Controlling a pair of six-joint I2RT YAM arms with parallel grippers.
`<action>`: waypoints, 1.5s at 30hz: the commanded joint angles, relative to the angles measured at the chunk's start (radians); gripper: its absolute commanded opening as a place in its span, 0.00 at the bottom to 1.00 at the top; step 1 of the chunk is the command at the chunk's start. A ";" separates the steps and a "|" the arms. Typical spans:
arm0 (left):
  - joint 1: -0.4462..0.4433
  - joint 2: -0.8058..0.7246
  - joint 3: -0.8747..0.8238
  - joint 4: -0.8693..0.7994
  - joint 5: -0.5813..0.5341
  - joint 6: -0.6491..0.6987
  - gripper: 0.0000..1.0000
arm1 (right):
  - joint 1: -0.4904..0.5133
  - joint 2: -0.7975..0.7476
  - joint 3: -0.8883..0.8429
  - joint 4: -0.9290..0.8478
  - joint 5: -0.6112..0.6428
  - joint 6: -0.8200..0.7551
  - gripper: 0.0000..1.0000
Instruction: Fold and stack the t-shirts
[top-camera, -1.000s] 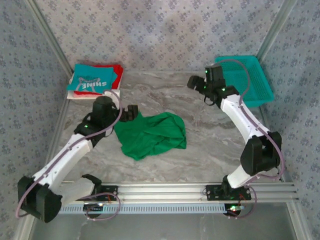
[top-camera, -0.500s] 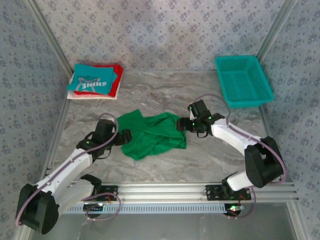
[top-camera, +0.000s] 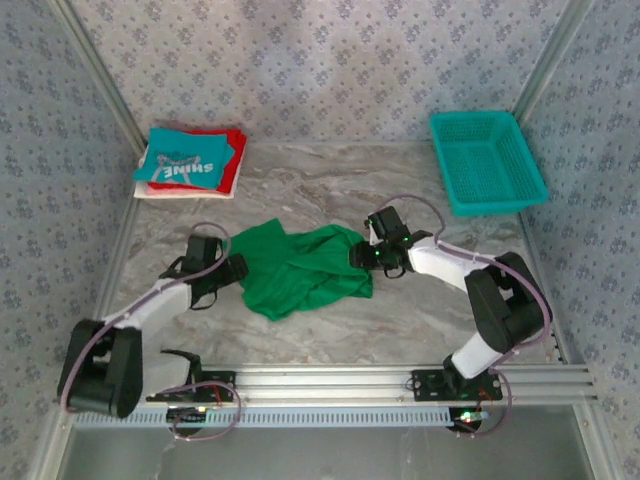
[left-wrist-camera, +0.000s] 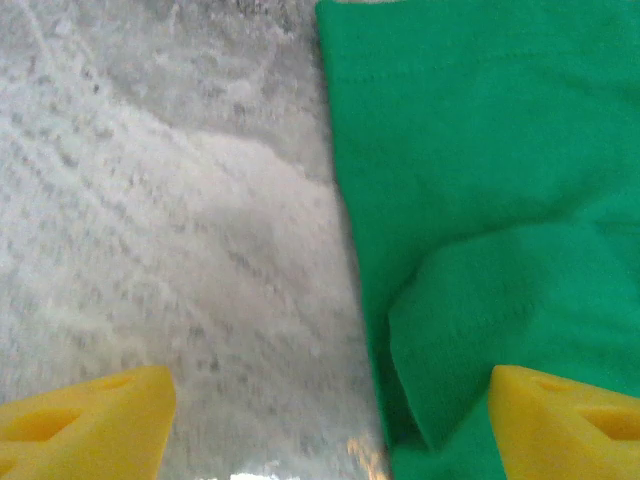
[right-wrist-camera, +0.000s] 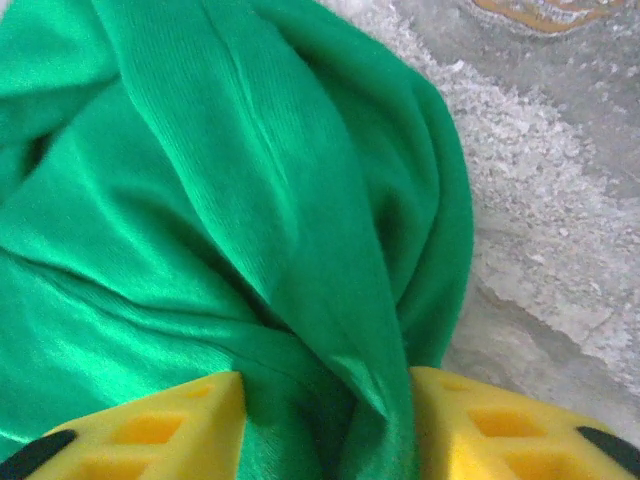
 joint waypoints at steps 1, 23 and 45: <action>0.008 0.066 0.071 0.097 0.035 0.033 0.81 | 0.013 0.002 0.060 0.001 0.016 -0.024 0.46; 0.046 0.338 0.272 0.147 0.110 0.044 0.00 | 0.006 -0.031 0.122 -0.068 0.106 -0.096 0.08; 0.048 -0.360 0.358 -0.176 -0.046 0.204 0.00 | -0.008 -0.436 0.241 -0.335 0.335 -0.207 0.00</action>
